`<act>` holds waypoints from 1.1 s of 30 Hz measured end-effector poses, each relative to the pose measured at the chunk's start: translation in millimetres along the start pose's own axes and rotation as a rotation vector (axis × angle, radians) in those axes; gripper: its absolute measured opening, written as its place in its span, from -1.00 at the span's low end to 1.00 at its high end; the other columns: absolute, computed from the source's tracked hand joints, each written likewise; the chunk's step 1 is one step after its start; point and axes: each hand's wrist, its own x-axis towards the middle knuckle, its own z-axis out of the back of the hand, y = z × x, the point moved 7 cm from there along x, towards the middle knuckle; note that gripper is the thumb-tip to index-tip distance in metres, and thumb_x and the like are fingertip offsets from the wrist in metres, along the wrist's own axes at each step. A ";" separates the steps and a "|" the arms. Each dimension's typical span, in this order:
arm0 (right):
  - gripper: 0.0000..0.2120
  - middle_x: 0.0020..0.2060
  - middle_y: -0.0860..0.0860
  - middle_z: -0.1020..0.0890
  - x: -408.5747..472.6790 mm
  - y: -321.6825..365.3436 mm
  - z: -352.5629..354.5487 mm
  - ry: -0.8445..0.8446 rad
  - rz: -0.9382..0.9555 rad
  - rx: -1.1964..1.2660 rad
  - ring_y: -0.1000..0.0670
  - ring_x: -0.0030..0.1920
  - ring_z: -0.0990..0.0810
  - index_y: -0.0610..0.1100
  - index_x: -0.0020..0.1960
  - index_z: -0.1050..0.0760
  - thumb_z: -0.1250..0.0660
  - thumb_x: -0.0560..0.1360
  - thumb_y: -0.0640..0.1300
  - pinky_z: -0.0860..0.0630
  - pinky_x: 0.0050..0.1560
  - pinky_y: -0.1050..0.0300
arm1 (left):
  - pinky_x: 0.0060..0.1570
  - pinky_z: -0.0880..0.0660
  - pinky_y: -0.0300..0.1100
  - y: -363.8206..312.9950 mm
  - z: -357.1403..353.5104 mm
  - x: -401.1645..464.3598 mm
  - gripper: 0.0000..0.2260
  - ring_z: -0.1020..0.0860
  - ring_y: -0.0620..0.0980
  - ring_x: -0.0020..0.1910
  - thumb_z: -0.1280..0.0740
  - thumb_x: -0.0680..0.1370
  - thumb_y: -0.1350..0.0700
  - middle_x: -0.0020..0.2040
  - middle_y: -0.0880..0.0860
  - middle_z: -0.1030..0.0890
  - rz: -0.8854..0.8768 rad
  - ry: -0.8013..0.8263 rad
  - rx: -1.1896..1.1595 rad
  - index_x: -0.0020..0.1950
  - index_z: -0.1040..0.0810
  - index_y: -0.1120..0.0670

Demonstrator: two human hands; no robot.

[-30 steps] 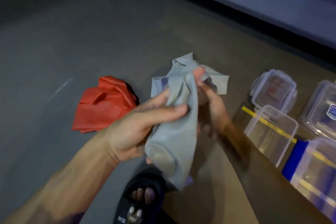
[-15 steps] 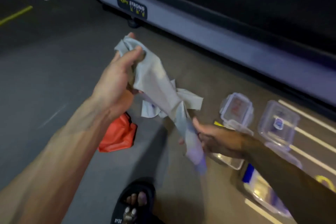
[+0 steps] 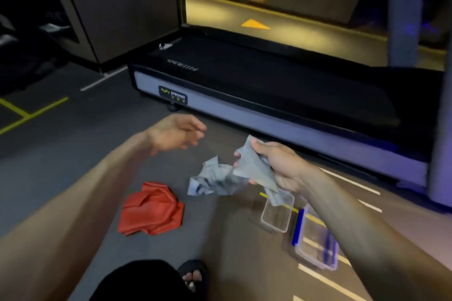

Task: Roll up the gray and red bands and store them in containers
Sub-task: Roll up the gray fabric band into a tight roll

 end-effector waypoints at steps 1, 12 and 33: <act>-0.58 -0.19 -0.26 -0.68 -5.9 2.4 -10.2 0.003 0.003 0.000 -0.10 -0.33 -0.71 -0.35 0.09 -0.56 -0.13 0.71 -0.01 -0.62 -0.50 0.04 | -0.03 -0.54 -0.05 -20.6 -4.1 -15.5 -0.83 -0.63 -0.01 -0.07 -0.39 0.59 0.30 0.11 0.16 -0.67 -0.099 0.055 0.015 0.09 -0.59 0.04; -0.45 0.03 -0.33 -0.64 -72.4 39.9 -46.7 0.045 -0.037 -0.048 -0.23 -0.21 -0.74 -0.42 0.37 -0.39 -0.15 0.70 0.07 -0.63 -0.47 0.01 | -0.14 -0.56 -0.09 -115.3 -28.5 -125.3 -0.71 -0.61 -0.05 -0.16 -0.55 0.48 0.09 -0.07 -0.07 -0.58 -0.676 -0.144 0.309 0.12 -0.56 -0.09; -0.37 -0.29 -0.02 -0.60 -54.8 4.8 12.3 -0.133 0.134 -0.149 0.08 -0.47 -0.35 -0.20 0.06 -0.58 -0.30 0.48 0.39 -0.21 -0.47 0.22 | -0.07 -0.60 0.12 -107.4 -38.0 -81.2 -0.88 -0.66 0.14 -0.19 -0.28 0.45 0.18 -0.27 0.03 -0.68 -0.452 -0.308 0.026 -0.18 -0.62 0.05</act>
